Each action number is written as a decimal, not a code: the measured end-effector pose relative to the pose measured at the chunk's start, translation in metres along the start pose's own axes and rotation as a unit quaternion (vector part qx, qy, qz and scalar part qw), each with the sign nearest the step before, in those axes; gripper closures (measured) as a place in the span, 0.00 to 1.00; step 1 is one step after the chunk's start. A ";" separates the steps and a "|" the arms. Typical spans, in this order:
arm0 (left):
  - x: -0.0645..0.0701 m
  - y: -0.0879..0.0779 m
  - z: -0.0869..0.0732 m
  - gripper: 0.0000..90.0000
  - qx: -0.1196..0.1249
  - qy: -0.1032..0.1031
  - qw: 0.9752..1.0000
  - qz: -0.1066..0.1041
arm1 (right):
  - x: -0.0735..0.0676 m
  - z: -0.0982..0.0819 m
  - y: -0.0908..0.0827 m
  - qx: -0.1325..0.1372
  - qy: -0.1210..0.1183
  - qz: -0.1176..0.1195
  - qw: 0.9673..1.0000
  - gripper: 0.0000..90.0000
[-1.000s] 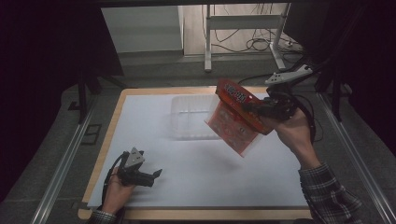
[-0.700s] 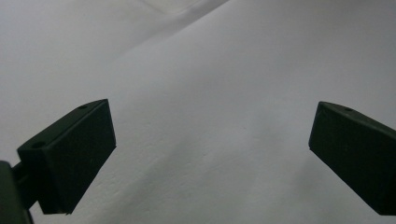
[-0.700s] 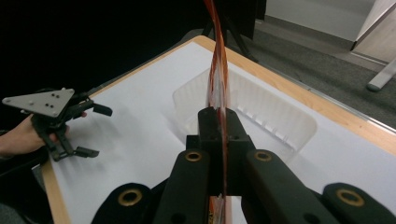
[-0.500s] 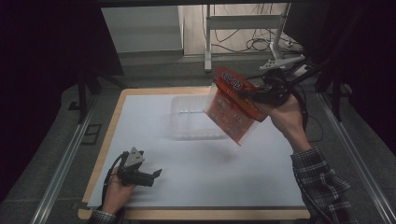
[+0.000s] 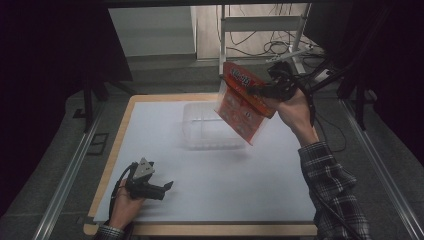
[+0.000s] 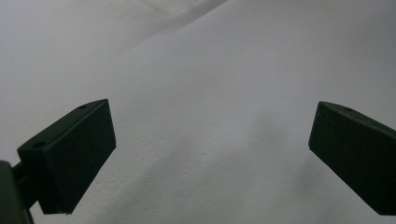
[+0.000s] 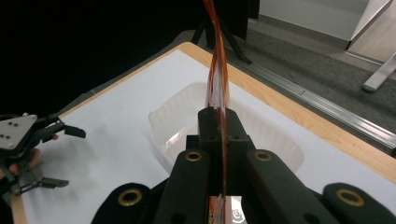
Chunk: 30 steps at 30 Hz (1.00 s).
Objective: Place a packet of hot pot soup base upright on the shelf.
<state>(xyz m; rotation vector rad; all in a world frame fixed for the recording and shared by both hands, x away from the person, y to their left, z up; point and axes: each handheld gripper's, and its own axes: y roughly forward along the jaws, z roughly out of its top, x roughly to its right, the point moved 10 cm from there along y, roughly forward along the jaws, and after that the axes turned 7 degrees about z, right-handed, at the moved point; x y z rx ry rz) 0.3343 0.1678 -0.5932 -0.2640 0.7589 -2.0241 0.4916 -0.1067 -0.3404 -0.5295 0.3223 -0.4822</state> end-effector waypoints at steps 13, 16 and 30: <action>0.000 0.000 0.000 0.00 -0.001 0.001 1.000 0.001 | 0.014 0.016 0.029 0.002 -0.001 -0.001 1.000 0.99; 0.000 0.000 0.000 0.00 -0.001 0.001 1.000 0.001 | 0.016 0.019 0.036 0.004 -0.003 0.000 1.000 0.99; 0.000 0.000 0.000 0.00 -0.001 0.000 1.000 0.000 | 0.028 0.005 0.079 -0.024 0.009 0.014 1.000 0.99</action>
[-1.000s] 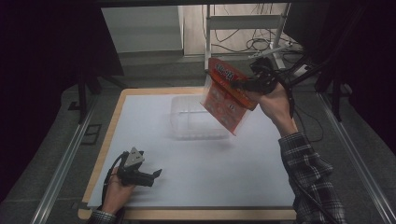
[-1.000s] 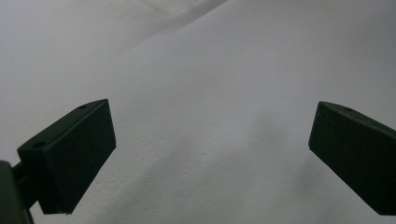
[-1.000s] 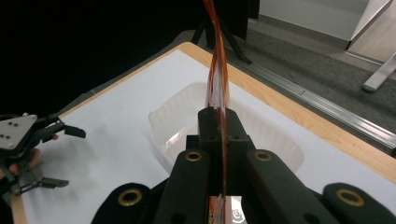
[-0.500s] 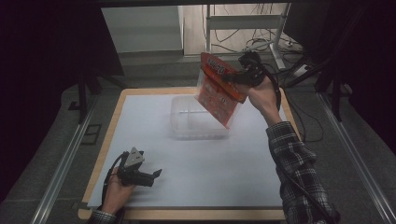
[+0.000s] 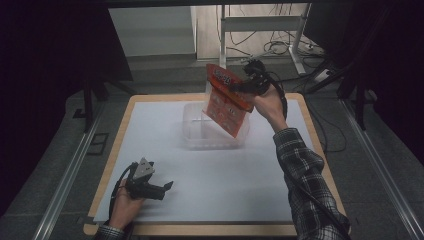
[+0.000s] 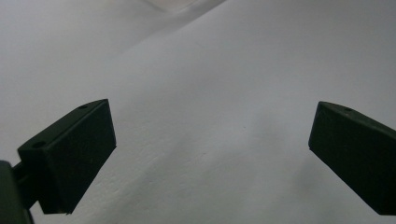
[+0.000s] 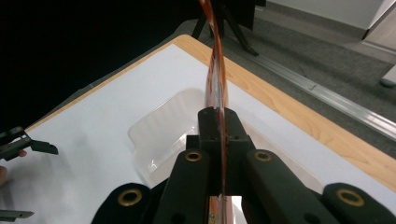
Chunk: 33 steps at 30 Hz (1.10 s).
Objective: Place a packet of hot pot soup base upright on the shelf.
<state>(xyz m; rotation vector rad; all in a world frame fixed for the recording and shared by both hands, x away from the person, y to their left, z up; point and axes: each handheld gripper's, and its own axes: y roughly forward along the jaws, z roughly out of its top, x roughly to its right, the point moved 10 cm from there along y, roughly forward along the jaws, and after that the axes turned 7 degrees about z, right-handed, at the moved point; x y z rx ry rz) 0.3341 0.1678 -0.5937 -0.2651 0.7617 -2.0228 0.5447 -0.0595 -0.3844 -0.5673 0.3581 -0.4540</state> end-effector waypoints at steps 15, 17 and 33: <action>0.001 0.001 0.000 0.00 -0.002 0.001 1.000 0.000 | 0.027 -0.012 0.017 -0.019 0.014 -0.017 1.000 0.98; 0.001 0.001 0.000 0.00 -0.002 0.002 1.000 0.000 | 0.034 -0.013 0.016 -0.023 0.010 -0.037 0.999 0.98; 0.001 0.002 -0.001 0.01 -0.007 0.005 1.000 0.002 | 0.076 -0.025 0.022 -0.015 0.020 -0.102 0.994 0.95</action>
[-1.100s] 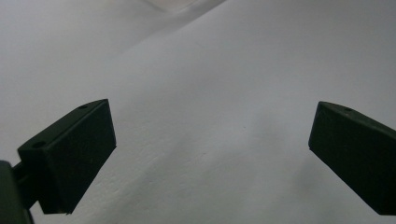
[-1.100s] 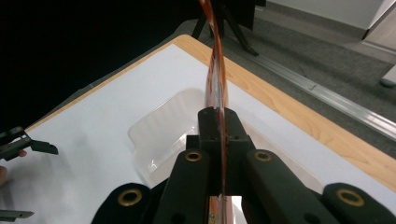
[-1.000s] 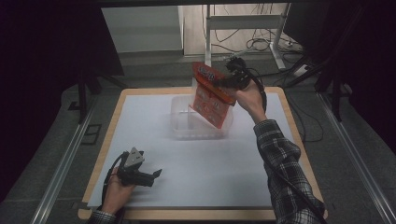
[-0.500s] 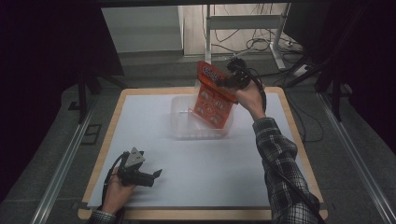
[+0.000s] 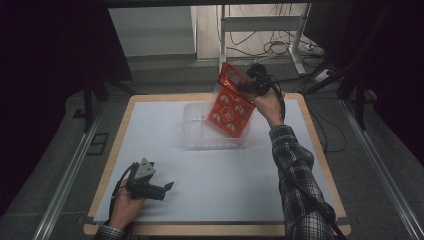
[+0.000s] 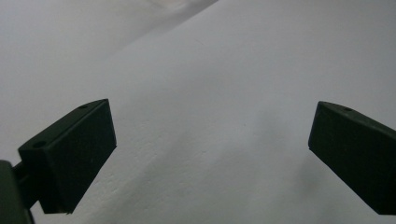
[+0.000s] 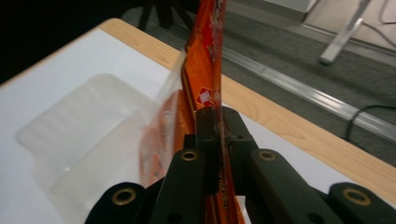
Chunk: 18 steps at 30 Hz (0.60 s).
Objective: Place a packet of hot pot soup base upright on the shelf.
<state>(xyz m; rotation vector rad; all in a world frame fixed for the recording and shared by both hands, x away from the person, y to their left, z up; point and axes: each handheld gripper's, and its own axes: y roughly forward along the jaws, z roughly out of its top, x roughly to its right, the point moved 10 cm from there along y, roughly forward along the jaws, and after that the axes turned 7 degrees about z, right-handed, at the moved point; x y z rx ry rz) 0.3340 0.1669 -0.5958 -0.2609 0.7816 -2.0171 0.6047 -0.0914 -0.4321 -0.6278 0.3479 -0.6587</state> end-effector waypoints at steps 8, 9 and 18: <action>0.001 0.000 0.000 0.01 0.000 0.002 1.000 -0.001 | -0.001 -0.001 0.003 -0.010 -0.015 -0.016 1.000 0.81; 0.000 0.000 0.000 0.01 0.000 0.002 1.000 -0.001 | -0.002 0.000 0.002 -0.008 -0.016 -0.017 1.000 0.78; 0.000 0.000 0.000 0.01 0.000 0.003 1.000 0.000 | 0.001 0.001 -0.005 0.000 -0.021 -0.023 1.000 0.56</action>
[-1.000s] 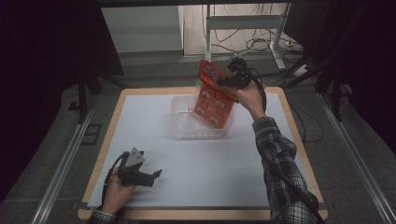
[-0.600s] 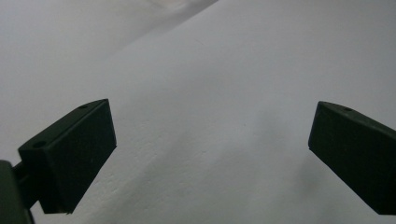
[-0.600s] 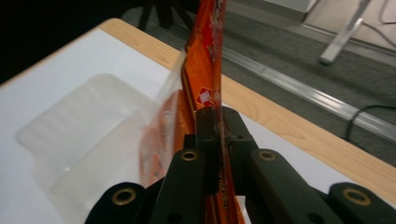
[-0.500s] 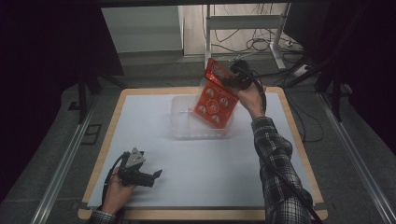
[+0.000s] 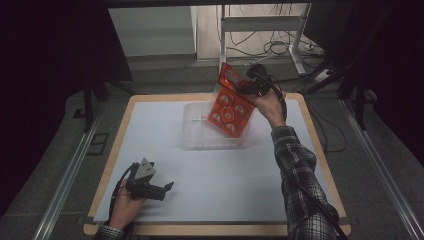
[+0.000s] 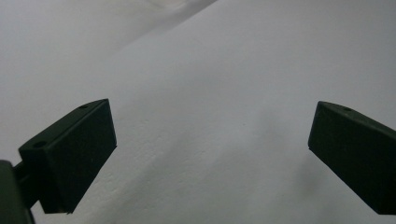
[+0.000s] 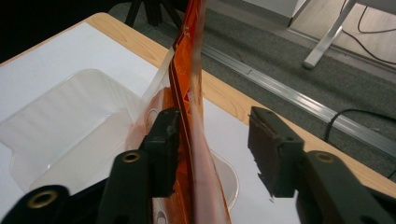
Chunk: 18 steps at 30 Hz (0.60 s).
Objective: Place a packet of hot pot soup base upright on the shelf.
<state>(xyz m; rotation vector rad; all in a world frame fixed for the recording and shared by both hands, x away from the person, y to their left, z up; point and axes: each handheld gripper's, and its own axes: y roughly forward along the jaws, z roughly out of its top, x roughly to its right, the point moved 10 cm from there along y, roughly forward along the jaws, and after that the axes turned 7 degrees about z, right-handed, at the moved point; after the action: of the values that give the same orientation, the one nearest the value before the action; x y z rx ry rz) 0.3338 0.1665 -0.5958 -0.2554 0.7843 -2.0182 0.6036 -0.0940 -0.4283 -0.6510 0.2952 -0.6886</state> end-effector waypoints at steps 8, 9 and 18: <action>0.000 0.000 0.000 0.01 0.001 -0.001 1.000 0.000 | -0.002 0.004 -0.008 0.006 -0.018 -0.007 1.000 0.38; 0.000 0.000 0.000 0.01 0.001 -0.001 1.000 0.001 | -0.001 0.004 -0.009 0.008 -0.019 -0.009 1.000 0.37; -0.001 -0.001 0.000 0.01 0.002 -0.002 1.000 0.001 | -0.003 0.003 -0.015 0.000 -0.028 -0.011 1.000 0.28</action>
<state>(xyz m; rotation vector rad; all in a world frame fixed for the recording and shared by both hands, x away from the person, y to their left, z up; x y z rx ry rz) 0.3338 0.1671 -0.5950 -0.2553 0.7790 -2.0156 0.5953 -0.0994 -0.4160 -0.6731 0.2372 -0.6908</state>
